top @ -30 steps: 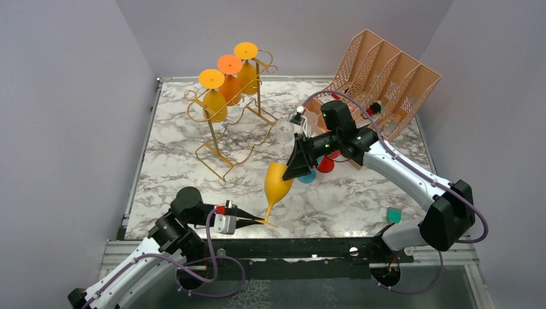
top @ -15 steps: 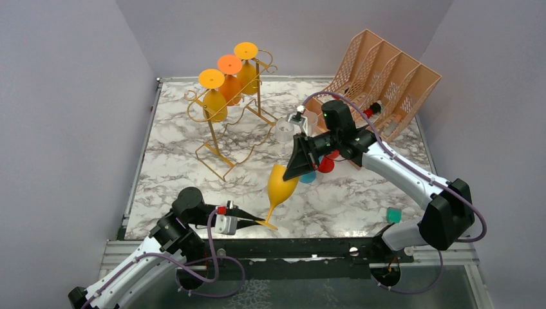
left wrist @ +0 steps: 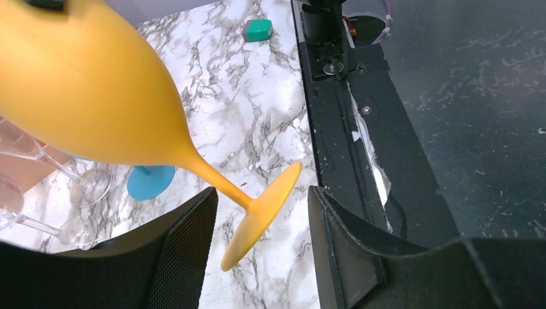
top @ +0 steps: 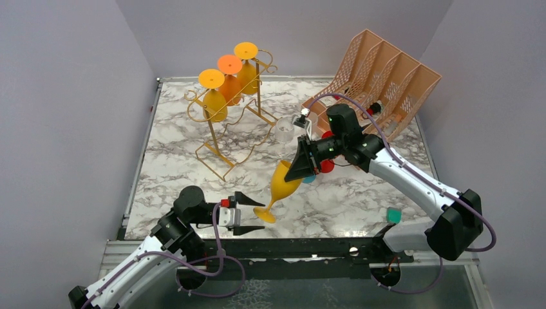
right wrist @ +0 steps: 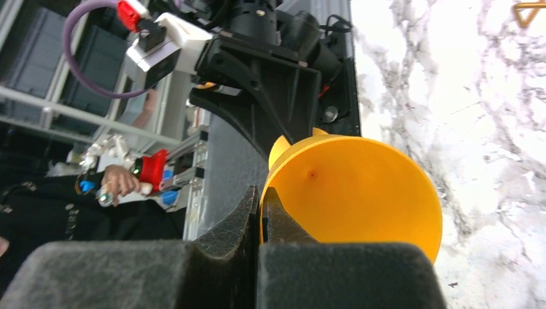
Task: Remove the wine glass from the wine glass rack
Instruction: Place the wine glass at the center of the board.
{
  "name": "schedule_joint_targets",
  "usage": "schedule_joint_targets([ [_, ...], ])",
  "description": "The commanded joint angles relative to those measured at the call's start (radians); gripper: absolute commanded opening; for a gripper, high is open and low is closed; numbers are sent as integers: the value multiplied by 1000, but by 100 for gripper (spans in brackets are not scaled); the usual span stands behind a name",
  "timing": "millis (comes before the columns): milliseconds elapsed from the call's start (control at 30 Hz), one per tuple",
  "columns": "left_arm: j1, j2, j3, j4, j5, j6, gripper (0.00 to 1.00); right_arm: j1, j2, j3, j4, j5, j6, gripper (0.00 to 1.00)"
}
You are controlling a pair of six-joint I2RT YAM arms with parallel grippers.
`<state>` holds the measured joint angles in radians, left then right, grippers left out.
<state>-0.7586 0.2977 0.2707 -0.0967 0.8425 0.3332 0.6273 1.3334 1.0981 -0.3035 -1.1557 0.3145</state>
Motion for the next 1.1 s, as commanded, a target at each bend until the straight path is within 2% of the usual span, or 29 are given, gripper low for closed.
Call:
schedule_joint_targets([
  [0, 4, -6, 17, 32, -31, -36, 69, 6, -49, -22, -74, 158, -36, 1],
  [33, 4, -9, 19, 32, -41, -41, 73, 7, -59, -32, -77, 181, -32, 1],
  [67, 4, -13, 21, 32, -60, -49, 91, 8, -72, -46, -76, 203, -28, 1],
  [100, 4, -18, 23, 31, -84, -56, 98, 10, -83, -58, -78, 229, -24, 1],
  [200, 5, -35, 27, 14, -225, -80, 99, 27, -118, -88, -108, 329, -17, 1],
  [300, 6, -42, 31, 8, -407, -126, 99, 86, -156, -108, -164, 498, -9, 1],
  [433, 7, -28, 42, 26, -526, -194, 99, 149, -224, -133, -234, 709, 9, 1],
  [533, 11, 4, 60, 50, -628, -321, 99, 167, -281, -160, -286, 821, 35, 1],
  [600, 12, 33, 76, 45, -774, -440, 99, 168, -320, -180, -315, 875, 48, 1],
  [833, 13, 94, 128, -22, -811, -496, 99, 169, -397, -181, -425, 1022, 79, 1],
  [967, 13, 86, 162, -104, -917, -618, 99, 169, -430, -185, -456, 1132, 100, 1],
  [1067, 13, 62, 168, -161, -944, -637, 99, 168, -444, -184, -472, 1224, 134, 1],
])
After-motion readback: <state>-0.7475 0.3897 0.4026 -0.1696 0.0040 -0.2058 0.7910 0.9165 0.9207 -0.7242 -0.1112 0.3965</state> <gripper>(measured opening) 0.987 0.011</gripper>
